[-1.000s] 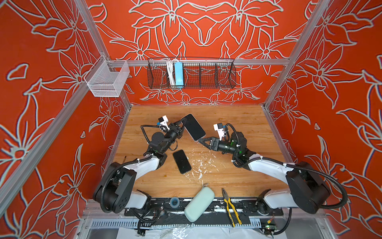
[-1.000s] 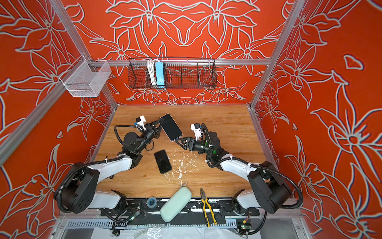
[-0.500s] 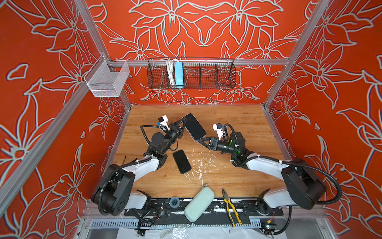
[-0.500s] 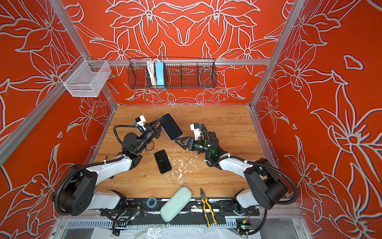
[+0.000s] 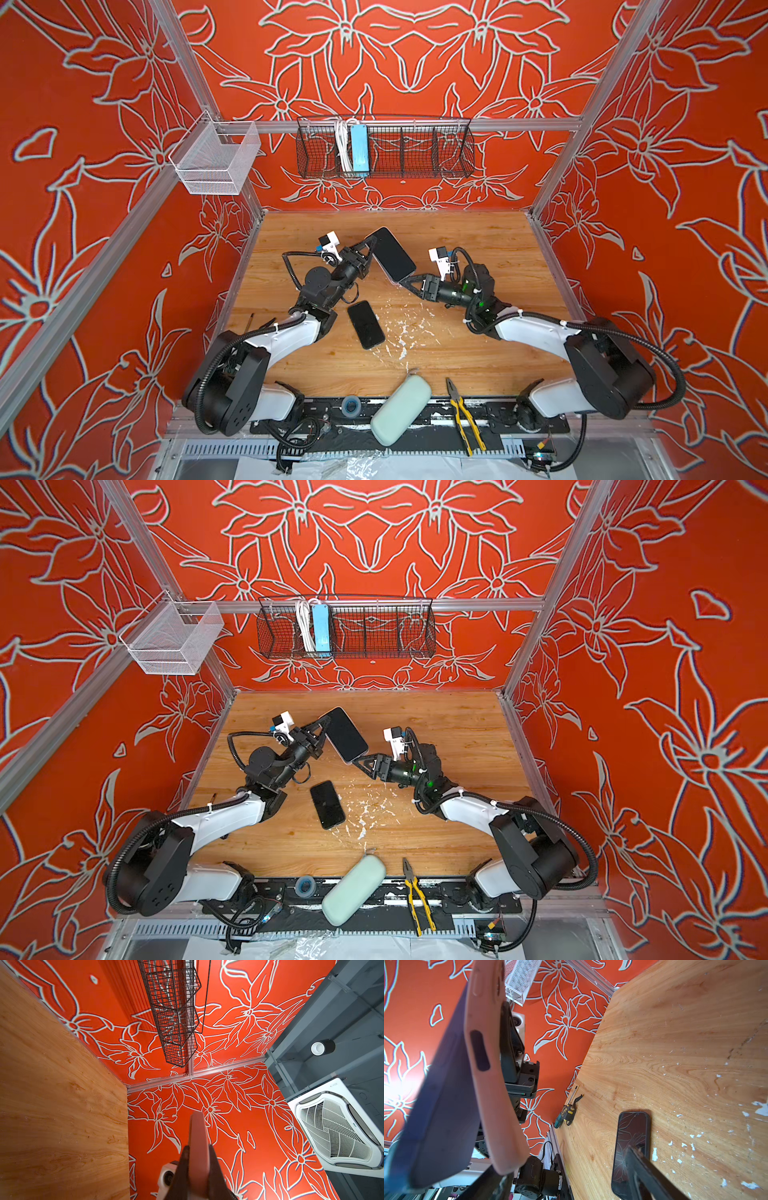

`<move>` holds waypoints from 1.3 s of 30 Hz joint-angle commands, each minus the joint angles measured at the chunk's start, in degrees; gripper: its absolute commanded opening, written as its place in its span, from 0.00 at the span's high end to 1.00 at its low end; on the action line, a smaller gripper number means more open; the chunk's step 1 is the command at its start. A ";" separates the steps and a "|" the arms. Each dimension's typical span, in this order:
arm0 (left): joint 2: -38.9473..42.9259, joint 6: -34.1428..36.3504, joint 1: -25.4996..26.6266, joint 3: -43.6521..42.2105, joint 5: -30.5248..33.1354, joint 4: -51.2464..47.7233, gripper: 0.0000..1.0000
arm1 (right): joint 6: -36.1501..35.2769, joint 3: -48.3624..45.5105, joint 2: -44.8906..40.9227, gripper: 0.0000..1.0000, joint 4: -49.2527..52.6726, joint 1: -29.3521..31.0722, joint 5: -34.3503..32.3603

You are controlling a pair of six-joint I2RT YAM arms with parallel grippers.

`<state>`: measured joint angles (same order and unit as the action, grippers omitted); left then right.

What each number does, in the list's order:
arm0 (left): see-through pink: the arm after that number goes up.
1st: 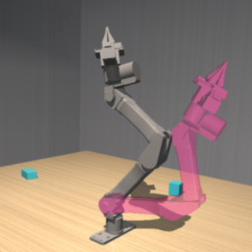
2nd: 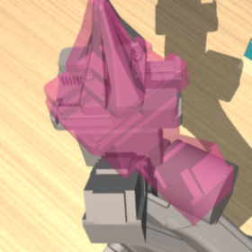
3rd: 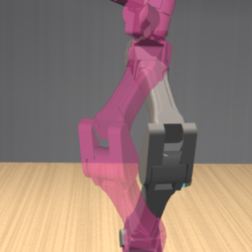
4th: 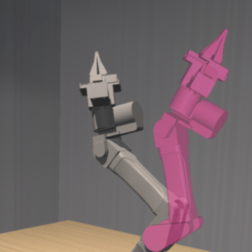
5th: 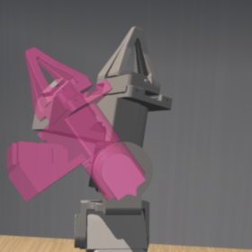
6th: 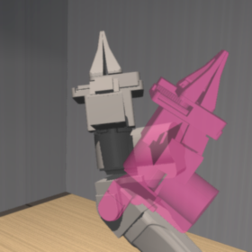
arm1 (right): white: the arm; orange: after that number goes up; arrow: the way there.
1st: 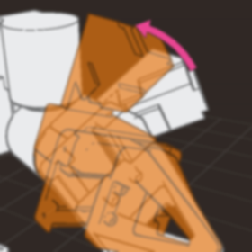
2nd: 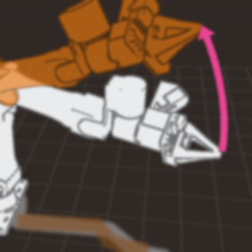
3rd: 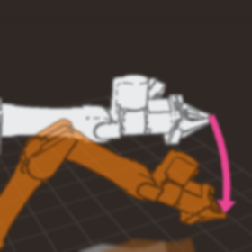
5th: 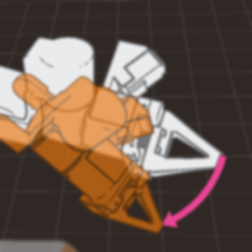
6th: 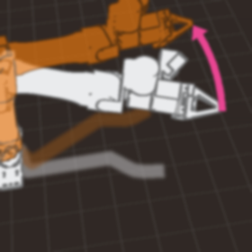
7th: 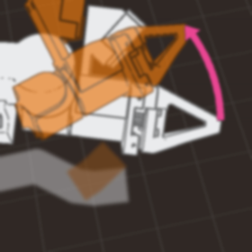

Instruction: Take the phone out of the phone case

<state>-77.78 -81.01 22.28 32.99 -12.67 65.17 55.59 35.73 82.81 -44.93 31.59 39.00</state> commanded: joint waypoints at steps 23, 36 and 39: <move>-1.04 0.07 1.71 2.58 -2.04 6.12 1.00 | 3.26 1.12 0.42 0.31 -6.70 -2.61 2.43; -7.84 -0.90 2.33 4.45 -2.20 9.72 1.00 | 10.86 -2.08 1.40 0.57 -19.01 -2.48 2.04; -8.29 -0.56 2.41 4.46 -2.11 9.50 1.00 | 11.00 -2.31 1.46 0.64 -19.23 -2.46 1.63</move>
<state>-85.80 -81.08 24.03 35.92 -14.06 69.97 64.47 33.82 84.03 -59.11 28.86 40.91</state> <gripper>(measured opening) 0.096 0.370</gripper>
